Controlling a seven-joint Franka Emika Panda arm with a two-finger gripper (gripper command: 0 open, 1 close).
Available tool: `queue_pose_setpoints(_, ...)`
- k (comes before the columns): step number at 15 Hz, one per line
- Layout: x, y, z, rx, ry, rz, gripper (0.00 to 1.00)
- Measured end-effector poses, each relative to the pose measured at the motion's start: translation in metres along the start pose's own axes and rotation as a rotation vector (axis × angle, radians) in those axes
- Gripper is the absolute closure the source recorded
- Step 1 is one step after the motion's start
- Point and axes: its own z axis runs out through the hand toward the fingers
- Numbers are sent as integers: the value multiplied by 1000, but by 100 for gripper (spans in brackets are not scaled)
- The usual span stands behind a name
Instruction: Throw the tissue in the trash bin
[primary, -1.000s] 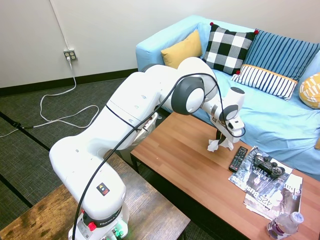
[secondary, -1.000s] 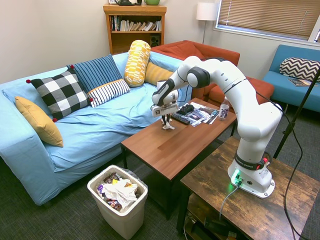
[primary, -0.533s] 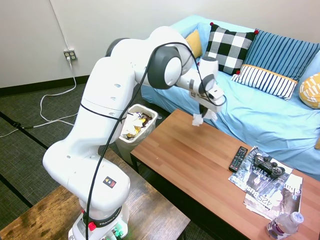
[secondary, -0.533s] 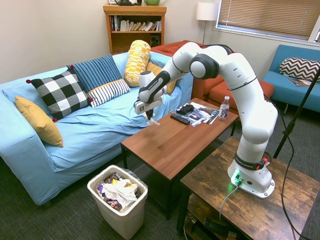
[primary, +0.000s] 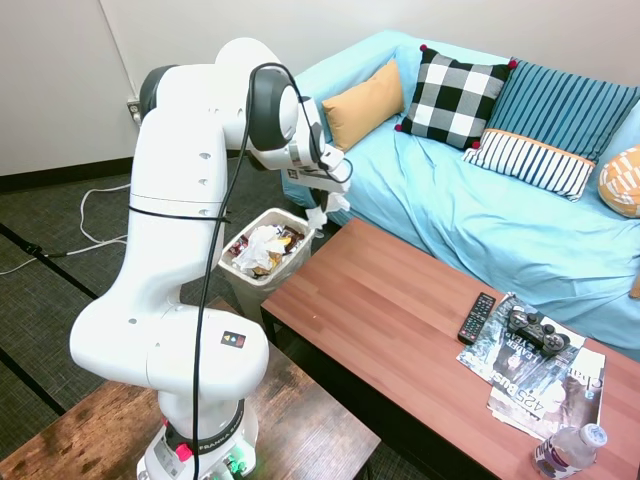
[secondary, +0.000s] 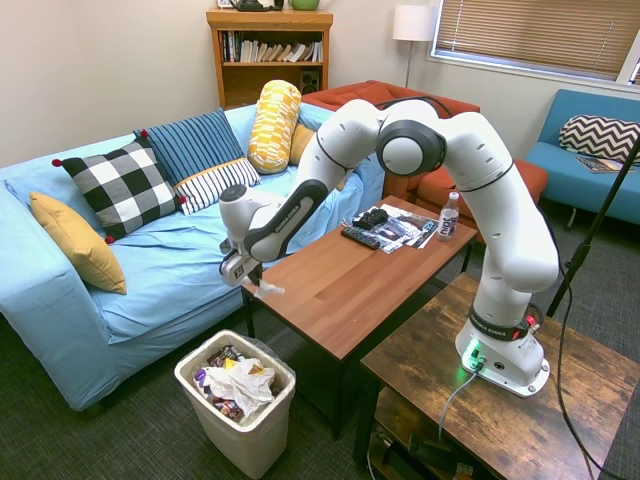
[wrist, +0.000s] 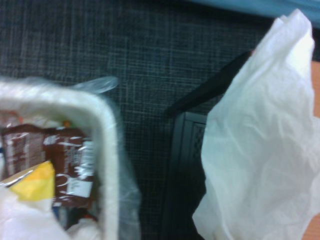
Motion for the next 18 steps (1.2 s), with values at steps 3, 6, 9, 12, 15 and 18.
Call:
queue_pose_setpoints(3, -65, -22, 20, -18, -11, -104, 100)
queue_pose_setpoints(6, -108, -37, 37, -23, 2, -188, 0)
queue_pose_setpoints(9, -125, -50, 55, -28, 25, -200, 0)
queue_pose_setpoints(12, -119, -55, 66, -21, 39, -194, 0)
queue_pose_setpoints(15, -131, -58, 67, -20, 48, -192, 0)
queue_pose_setpoints(18, -142, -61, 65, -20, 58, -182, 0)
